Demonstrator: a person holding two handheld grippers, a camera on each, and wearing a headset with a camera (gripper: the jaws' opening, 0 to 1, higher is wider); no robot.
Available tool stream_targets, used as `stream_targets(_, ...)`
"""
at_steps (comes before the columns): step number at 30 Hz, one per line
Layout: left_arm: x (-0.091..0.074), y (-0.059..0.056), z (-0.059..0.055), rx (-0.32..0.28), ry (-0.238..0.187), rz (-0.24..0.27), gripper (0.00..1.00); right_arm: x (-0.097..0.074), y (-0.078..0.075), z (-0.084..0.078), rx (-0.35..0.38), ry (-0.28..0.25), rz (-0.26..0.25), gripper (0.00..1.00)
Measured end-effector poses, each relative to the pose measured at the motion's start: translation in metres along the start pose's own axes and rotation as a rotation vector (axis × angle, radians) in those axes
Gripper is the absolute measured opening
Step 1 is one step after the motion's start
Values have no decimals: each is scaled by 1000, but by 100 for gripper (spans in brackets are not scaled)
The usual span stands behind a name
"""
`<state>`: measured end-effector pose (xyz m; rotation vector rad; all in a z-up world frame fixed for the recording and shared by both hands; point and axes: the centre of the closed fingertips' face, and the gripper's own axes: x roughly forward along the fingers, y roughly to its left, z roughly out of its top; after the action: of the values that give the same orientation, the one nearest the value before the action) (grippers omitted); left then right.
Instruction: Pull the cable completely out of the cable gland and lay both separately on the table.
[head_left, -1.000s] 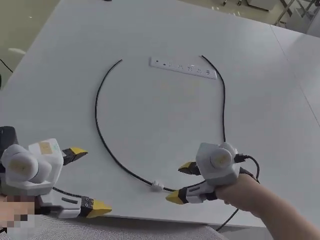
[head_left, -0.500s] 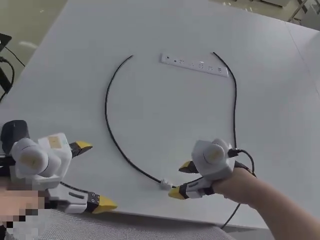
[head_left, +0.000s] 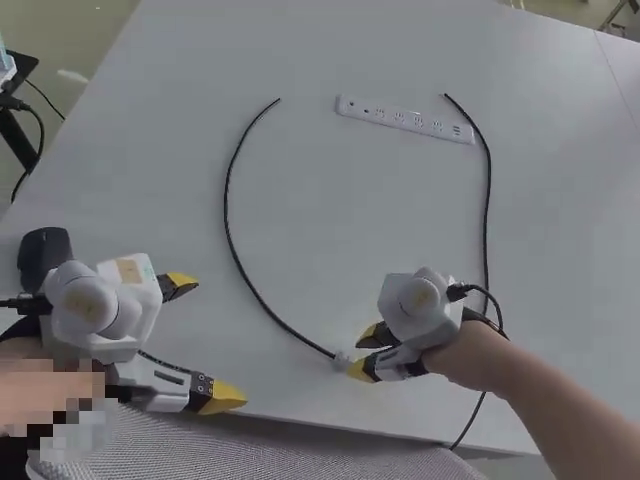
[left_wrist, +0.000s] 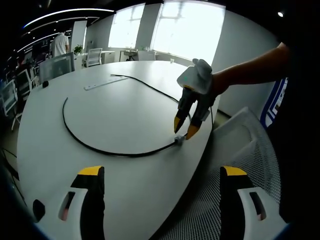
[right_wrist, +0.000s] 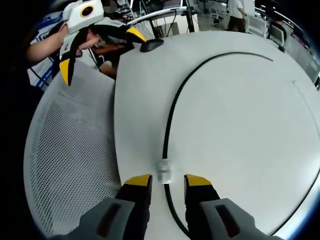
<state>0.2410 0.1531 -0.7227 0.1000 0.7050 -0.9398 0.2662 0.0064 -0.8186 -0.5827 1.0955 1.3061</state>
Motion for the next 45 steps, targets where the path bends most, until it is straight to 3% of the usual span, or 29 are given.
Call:
stream_targets(18, -1, 1, -5, -5, 15, -14, 94, 10, 2, -2, -26, 28, 38, 10)
stream_targets(25, 0, 0, -4, -4, 14, -22, 92, 11, 2, -1, -47, 33, 20, 9)
stream_targets(31, 1, -1, -4, 2, 18, -26, 92, 10, 1, 0, -23, 36, 7, 8)
stream_targets(37, 2, -4, -4, 8, 18, -35, 92, 3, 6, 3, 34, 24, 27, 7)
stream_targets(45, 5, -10, 1, 21, 10, -45, 92, -9, 15, 8, 51, 11, 44, 7)
